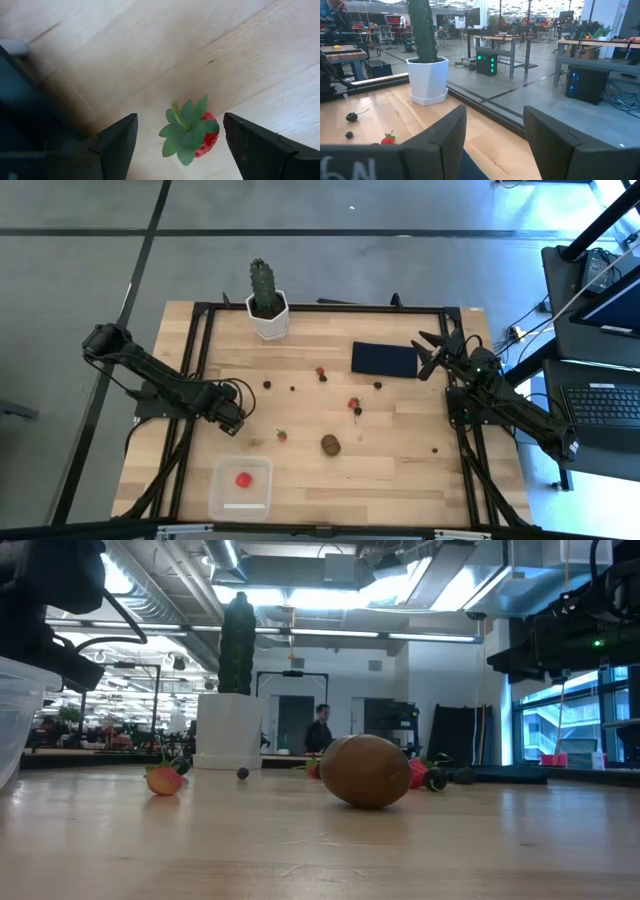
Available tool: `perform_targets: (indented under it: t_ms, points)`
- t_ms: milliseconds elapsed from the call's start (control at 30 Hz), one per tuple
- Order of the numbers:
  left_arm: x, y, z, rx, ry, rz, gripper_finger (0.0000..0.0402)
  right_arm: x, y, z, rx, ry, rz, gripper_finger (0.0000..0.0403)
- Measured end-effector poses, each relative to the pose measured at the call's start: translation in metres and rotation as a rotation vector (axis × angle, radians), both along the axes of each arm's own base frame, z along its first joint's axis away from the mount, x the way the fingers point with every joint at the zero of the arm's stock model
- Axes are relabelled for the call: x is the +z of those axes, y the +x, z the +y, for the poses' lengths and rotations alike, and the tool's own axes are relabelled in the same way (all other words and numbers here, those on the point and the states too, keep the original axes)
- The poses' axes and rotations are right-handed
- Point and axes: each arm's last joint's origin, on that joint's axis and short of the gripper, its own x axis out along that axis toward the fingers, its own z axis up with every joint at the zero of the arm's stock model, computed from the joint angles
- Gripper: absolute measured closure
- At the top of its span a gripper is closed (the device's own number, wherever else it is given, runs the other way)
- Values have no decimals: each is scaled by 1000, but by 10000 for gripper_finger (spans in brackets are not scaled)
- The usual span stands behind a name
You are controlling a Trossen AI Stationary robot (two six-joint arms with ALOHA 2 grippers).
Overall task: Pick and placing Produce into tupperware
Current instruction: Put the strawberry in the transparent bin
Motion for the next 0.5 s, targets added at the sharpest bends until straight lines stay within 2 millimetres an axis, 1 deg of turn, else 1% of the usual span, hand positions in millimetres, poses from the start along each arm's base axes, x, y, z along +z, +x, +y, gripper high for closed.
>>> perform_targets:
  t_ms: [500]
  points:
    - [0, 2, -1, 5, -14, -18, 117, 0, 0, 0, 0, 0, 0, 205]
